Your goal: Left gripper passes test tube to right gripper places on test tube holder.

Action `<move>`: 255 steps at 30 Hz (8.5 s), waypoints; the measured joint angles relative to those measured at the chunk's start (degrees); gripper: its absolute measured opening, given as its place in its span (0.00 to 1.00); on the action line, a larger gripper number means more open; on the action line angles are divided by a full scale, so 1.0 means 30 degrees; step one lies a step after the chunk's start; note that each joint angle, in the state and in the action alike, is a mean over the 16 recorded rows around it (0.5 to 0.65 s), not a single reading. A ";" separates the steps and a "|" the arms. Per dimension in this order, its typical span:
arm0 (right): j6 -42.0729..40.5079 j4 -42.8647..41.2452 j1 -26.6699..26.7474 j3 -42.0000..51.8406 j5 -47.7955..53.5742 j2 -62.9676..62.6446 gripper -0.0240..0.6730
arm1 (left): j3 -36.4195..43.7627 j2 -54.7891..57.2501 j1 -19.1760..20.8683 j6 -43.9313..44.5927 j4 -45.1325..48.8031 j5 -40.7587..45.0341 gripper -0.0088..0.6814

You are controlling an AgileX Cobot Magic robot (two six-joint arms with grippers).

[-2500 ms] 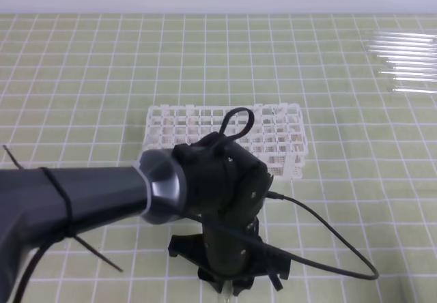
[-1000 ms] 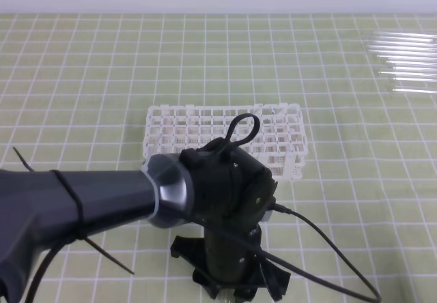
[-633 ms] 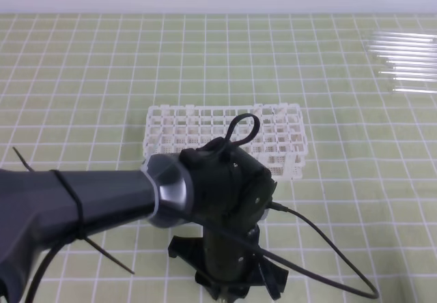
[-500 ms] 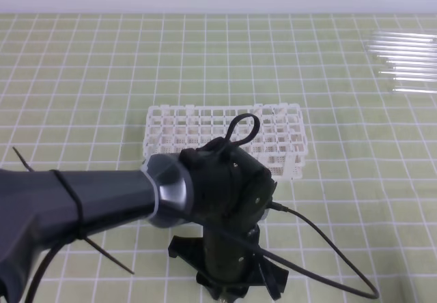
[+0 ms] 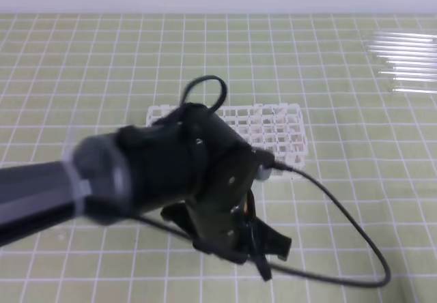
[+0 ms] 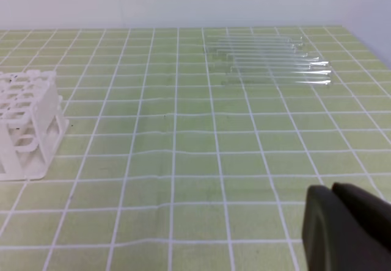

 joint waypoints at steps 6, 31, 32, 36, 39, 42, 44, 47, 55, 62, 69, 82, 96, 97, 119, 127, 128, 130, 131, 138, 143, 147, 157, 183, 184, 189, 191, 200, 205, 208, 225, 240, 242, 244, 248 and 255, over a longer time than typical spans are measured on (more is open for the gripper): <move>0.0000 0.0000 0.0000 0.0000 0.0000 0.0000 0.01 | 0.2563 -0.2943 -0.0880 0.0060 0.1524 -0.3391 0.04; 0.0000 0.0000 0.0000 0.0000 0.0000 0.0000 0.01 | 1.4556 -1.2662 -0.1925 -0.0064 1.3107 -1.5746 0.03; 0.0000 0.0000 0.0000 0.0000 0.0000 0.0000 0.01 | 1.4555 -1.2666 -0.1923 -0.0064 1.3141 -1.6075 0.03; 0.0000 0.0000 0.0000 0.0000 0.0000 0.0000 0.01 | 1.4558 -1.2635 -0.1914 -0.0064 1.3222 -1.7312 0.03; 0.0000 0.0000 0.0000 0.0000 0.0000 0.0000 0.01 | 1.4564 -1.2483 -0.1807 -0.0073 1.3200 -1.8055 0.03; 0.0000 0.0000 0.0000 0.0000 0.0000 0.0000 0.01 | 1.4568 -1.2152 -0.1544 -0.0136 1.3186 -1.8507 0.04; 0.0000 0.0000 0.0000 0.0000 0.0000 0.0000 0.01 | 1.4573 -1.1830 -0.1208 -0.0362 1.3166 -1.8868 0.04; 0.0000 -0.0037 0.0000 0.0000 -0.0006 0.0000 0.01 | 1.4577 -1.1299 -0.0613 -0.0711 1.3138 -1.9638 0.04; 0.0062 0.4090 0.0000 0.0000 -0.0729 0.0000 0.01 | 1.4577 -1.0027 0.1070 -0.1538 1.3116 -2.2019 0.04; 0.0093 1.3644 0.0000 0.0000 -0.2379 0.0000 0.01 | 1.4577 -0.9768 0.1674 -0.1731 1.3143 -2.3193 0.05; -0.0312 2.1660 0.0000 0.0000 -0.3501 0.0000 0.01 | 1.4577 -0.9766 0.1702 -0.1740 1.3150 -2.3087 0.06; -0.5707 2.3531 0.0000 -0.0126 0.1839 0.0000 0.01 | 1.4578 -0.9756 0.1694 -0.2287 1.3079 -2.3112 0.03; -1.5060 2.6139 0.0000 -0.2401 0.7493 0.4035 0.01 | 1.4578 -0.9791 0.1723 -0.3041 1.3072 -2.3218 0.04; -1.5830 2.6358 0.0000 -0.2729 0.7854 0.4699 0.01 | 1.4578 -0.9796 0.1727 -0.3041 1.3072 -2.3229 0.04; -2.7921 2.9122 0.0226 -0.9734 1.7154 1.8568 0.76 | 1.4578 -0.9801 0.1731 -0.3062 1.2568 -2.4147 0.03; -2.9174 2.9118 0.1685 -1.1001 1.7329 1.9156 0.78 | 1.4577 -0.9796 0.1727 -0.3076 1.2108 -2.4634 0.04; -2.9281 2.9116 0.1976 -1.1134 1.7267 1.9251 0.78 | 1.4577 -0.9796 0.1727 -0.3076 1.2086 -2.4694 0.04; -2.9459 2.9119 0.2609 -1.1372 1.7119 1.9482 0.78 | 1.4578 -0.9801 0.1731 -0.3078 1.2056 -2.4824 0.04; -2.9535 2.9117 0.2943 -1.1485 1.7039 1.9620 0.78 | 1.4578 -0.9796 0.1727 -0.3078 1.2056 -2.4875 0.04; -2.9987 2.9106 0.5046 -1.2308 1.6405 2.0977 0.78 | 1.4578 -0.9796 0.1727 -0.3082 1.2047 -2.5098 0.03; -3.0070 2.9109 0.5840 -1.2946 1.5976 2.1948 0.79 | 1.4577 -0.9781 0.1714 -0.3074 1.2082 -2.5112 0.04; -3.0089 2.9112 0.6098 -1.3379 1.5811 2.2503 0.79 | 1.4575 -0.9771 0.1706 -0.3069 1.2107 -2.5323 0.06; -3.0093 2.9130 0.6167 -1.3806 1.5770 2.2951 0.78 | 1.4574 -0.9756 0.1694 -0.3061 1.2142 -2.6037 0.05; -3.0093 2.9147 0.6809 -1.3807 1.5629 2.2957 0.60 | 1.4573 -0.7842 0.1686 -0.2591 1.1100 -2.9375 0.10; -3.0093 2.9149 0.6847 -1.3807 1.5556 2.2957 0.60 | 1.4573 -0.7731 0.1690 -0.2472 1.0942 -2.9591 0.10; -3.0093 2.9160 0.6915 -1.3807 1.5214 2.2957 0.60 | 1.4573 -0.7421 0.1694 -0.1844 1.0144 -3.0304 0.09; -3.0093 2.9164 0.6915 -1.3807 1.5116 2.2957 0.59 | 1.4573 -0.7396 0.1694 -0.1579 0.9900 -3.0442 0.09; -3.0100 2.9164 0.6915 -1.3807 1.5022 2.2957 0.48 | 1.4575 -0.7406 0.1706 -0.0944 0.9579 -3.0737 0.07; -3.0199 2.9153 0.6915 -1.3809 1.4960 2.2957 0.35 | 1.4576 -0.7416 0.1714 -0.0876 0.9556 -3.0862 0.05; -3.0260 2.9151 0.6915 -1.3815 1.4921 2.2957 0.27 | 1.4576 -0.7412 0.1714 -0.0881 0.9547 -3.0953 0.04; -3.0358 2.9283 0.6916 -1.3839 1.4851 2.2957 0.18 | 1.4580 -0.7310 0.1713 -0.1085 0.9519 -3.1981 0.18; -3.0362 2.9227 0.6926 -1.3850 1.4792 2.2957 0.17 | 1.4579 -0.9183 0.2020 -0.1430 0.9519 -3.0028 0.61; -3.0413 2.9231 0.6926 -1.3855 1.4611 2.2957 0.17 | 1.4579 -0.9999 0.2162 -0.1436 0.9530 -2.8915 0.61; -3.0480 2.9231 0.6926 -1.3860 1.4396 2.2957 0.17 | 1.4579 -1.0921 0.2303 -0.1404 0.9543 -2.7728 0.61; -3.0754 2.9231 0.6926 -1.3871 1.3936 2.2957 0.17 | 1.4579 -1.3306 0.2585 -0.1248 0.9641 -2.4903 0.60; -3.1194 2.9231 0.6926 -1.3897 1.3058 2.2957 0.17 | 1.4580 -1.8523 0.2863 -0.1023 0.9835 -1.8795 0.53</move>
